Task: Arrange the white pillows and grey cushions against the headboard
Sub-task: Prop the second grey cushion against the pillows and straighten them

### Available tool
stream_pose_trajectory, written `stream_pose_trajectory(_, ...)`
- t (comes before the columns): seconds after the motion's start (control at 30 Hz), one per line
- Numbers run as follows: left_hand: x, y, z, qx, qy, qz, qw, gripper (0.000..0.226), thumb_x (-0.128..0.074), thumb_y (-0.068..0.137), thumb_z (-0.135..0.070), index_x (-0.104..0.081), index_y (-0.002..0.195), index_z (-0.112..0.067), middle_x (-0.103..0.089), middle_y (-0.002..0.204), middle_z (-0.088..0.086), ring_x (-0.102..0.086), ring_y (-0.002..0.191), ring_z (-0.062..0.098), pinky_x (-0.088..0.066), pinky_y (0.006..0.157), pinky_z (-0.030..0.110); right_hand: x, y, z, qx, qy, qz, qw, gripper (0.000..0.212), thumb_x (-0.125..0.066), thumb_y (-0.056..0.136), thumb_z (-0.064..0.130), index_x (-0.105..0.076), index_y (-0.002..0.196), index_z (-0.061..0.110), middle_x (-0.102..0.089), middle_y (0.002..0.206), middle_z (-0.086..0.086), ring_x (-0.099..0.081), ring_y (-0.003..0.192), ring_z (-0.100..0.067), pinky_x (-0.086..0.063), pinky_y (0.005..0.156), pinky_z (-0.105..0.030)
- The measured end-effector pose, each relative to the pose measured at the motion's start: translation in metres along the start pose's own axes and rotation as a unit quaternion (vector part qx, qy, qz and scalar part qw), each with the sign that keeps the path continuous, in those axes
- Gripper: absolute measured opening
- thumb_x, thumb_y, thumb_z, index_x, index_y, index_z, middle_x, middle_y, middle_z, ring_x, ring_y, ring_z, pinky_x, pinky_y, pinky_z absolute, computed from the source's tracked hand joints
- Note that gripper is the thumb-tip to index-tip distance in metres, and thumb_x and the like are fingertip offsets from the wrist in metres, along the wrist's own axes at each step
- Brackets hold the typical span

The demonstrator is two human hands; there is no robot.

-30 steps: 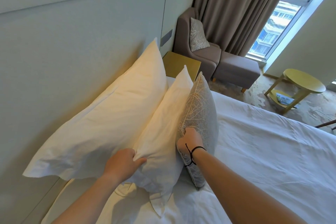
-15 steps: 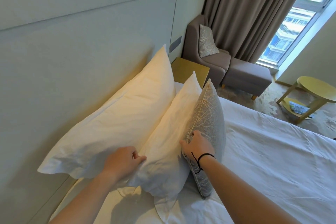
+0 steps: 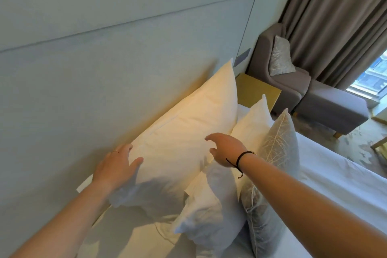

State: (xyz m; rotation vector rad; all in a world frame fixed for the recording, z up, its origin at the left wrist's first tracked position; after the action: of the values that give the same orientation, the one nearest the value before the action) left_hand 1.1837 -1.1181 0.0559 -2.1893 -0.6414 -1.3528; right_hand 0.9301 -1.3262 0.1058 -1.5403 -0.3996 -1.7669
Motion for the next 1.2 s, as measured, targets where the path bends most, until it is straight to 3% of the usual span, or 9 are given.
stream_pose_trajectory(0.2, -0.012, 0.013, 0.018, -0.004, -0.062, 0.019, 0.998, 0.071, -0.057, 0.075, -0.076, -0.045, 0.131, -0.033, -0.062, 0.119, -0.006, -0.058, 0.108, 0.022, -0.051, 0.089, 0.044, 0.012, 0.101, 0.031, 0.069, -0.114, 0.022, 0.991, 0.066, -0.056, 0.089, 0.015, -0.028, 0.148, 0.028, -0.040, 0.150, 0.003, -0.043, 0.133, -0.022, -0.041, 0.104, -0.040)
stream_pose_trajectory(0.3, -0.006, 0.016, 0.027, -0.015, -0.072, 0.014, 0.997, 0.048, -0.059, 0.069, -0.077, -0.055, 0.098, -0.039, -0.062, 0.086, -0.018, -0.060, 0.076, 0.008, -0.050, 0.065, 0.033, 0.009, 0.140, 0.050, 0.129, -0.180, 0.028, 0.975, 0.069, -0.058, 0.084, 0.016, -0.028, 0.145, 0.028, -0.045, 0.141, 0.004, -0.046, 0.124, -0.024, -0.045, 0.094, -0.041)
stream_pose_trajectory(0.4, 0.002, 0.015, 0.032, -0.015, -0.142, 0.017, 0.990, 0.039, -0.061, 0.073, -0.067, -0.042, 0.076, -0.033, -0.049, 0.058, -0.013, -0.039, 0.049, 0.006, -0.035, 0.050, 0.030, 0.006, 0.170, 0.070, 0.179, -0.198, 0.034, 0.963, 0.057, -0.048, 0.086, 0.020, -0.036, 0.140, 0.031, -0.047, 0.136, 0.009, -0.045, 0.120, -0.020, -0.041, 0.093, -0.038)
stream_pose_trajectory(0.53, 0.010, 0.018, 0.029, 0.007, -0.222, 0.039, 0.974, 0.038, -0.056, 0.088, -0.050, -0.033, 0.071, -0.026, -0.037, 0.056, -0.010, -0.027, 0.051, 0.009, -0.030, 0.054, 0.035, 0.001, 0.199, 0.085, 0.185, -0.184, 0.048, 0.964, 0.049, -0.042, 0.088, 0.022, -0.046, 0.135, 0.030, -0.060, 0.121, 0.000, -0.053, 0.114, -0.024, -0.033, 0.090, -0.034)
stream_pose_trajectory(0.77, 0.041, 0.017, 0.004, -0.057, 0.077, -0.129, 0.987, 0.023, -0.052, 0.090, -0.025, -0.035, 0.074, -0.026, -0.040, 0.069, -0.007, -0.050, 0.062, 0.027, -0.037, 0.051, 0.035, 0.002, 0.215, 0.089, 0.187, -0.197, 0.022, 0.962, 0.026, -0.048, 0.088, 0.026, -0.063, 0.109, 0.025, -0.061, 0.099, -0.002, -0.058, 0.096, -0.026, -0.045, 0.080, -0.034)
stream_pose_trajectory(0.9, 0.028, 0.011, 0.012, -0.010, 0.115, -0.105, 0.988, 0.037, -0.061, 0.073, 0.001, -0.040, 0.081, -0.027, -0.044, 0.080, -0.004, -0.049, 0.070, 0.026, -0.037, 0.051, 0.033, 0.019, 0.225, 0.082, 0.160, -0.125, -0.024, 0.979, 0.015, -0.053, 0.089, 0.026, -0.067, 0.095, 0.025, -0.053, 0.087, 0.001, -0.057, 0.092, -0.027, -0.042, 0.073, -0.032)
stream_pose_trajectory(1.03, 0.025, 0.004, 0.004, -0.054, 0.088, -0.145, 0.984, 0.006, -0.059, 0.091, -0.024, -0.062, 0.097, -0.025, -0.063, 0.106, -0.003, -0.057, 0.097, 0.026, -0.049, 0.077, 0.040, 0.021, 0.215, 0.085, 0.186, -0.162, -0.145, 0.958, 0.015, -0.058, 0.088, 0.026, -0.070, 0.096, 0.027, -0.053, 0.089, -0.001, -0.052, 0.090, -0.027, -0.035, 0.078, -0.034)
stream_pose_trajectory(1.13, 0.005, 0.004, 0.009, -0.021, 0.057, -0.039, 0.997, 0.047, -0.036, 0.089, -0.070, -0.055, 0.111, -0.033, -0.065, 0.104, -0.009, -0.063, 0.098, 0.022, -0.049, 0.076, 0.037, 0.010, 0.205, 0.093, 0.190, -0.163, -0.170, 0.953, 0.015, -0.058, 0.088, 0.026, -0.065, 0.099, 0.020, -0.055, 0.094, -0.005, -0.053, 0.088, -0.029, -0.039, 0.076, -0.036)
stream_pose_trajectory(1.2, -0.009, 0.002, 0.015, -0.001, 0.080, 0.022, 0.997, 0.055, -0.032, 0.081, -0.082, -0.047, 0.107, -0.037, -0.063, 0.100, -0.010, -0.064, 0.094, 0.020, -0.046, 0.068, 0.035, 0.008, 0.205, 0.093, 0.169, -0.126, -0.111, 0.971, 0.014, -0.053, 0.090, 0.030, -0.062, 0.095, 0.021, -0.058, 0.091, -0.002, -0.058, 0.086, -0.028, -0.041, 0.069, -0.034)
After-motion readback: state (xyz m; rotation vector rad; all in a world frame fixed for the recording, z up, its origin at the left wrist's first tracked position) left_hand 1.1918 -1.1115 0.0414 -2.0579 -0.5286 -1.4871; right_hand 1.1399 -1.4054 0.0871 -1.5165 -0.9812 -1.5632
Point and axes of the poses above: each hand's wrist, its own y-axis towards the middle knuckle, its own x-axis out of the back of the hand, z = x × y, the point moved 6 cm from there along y, towards the middle knuckle
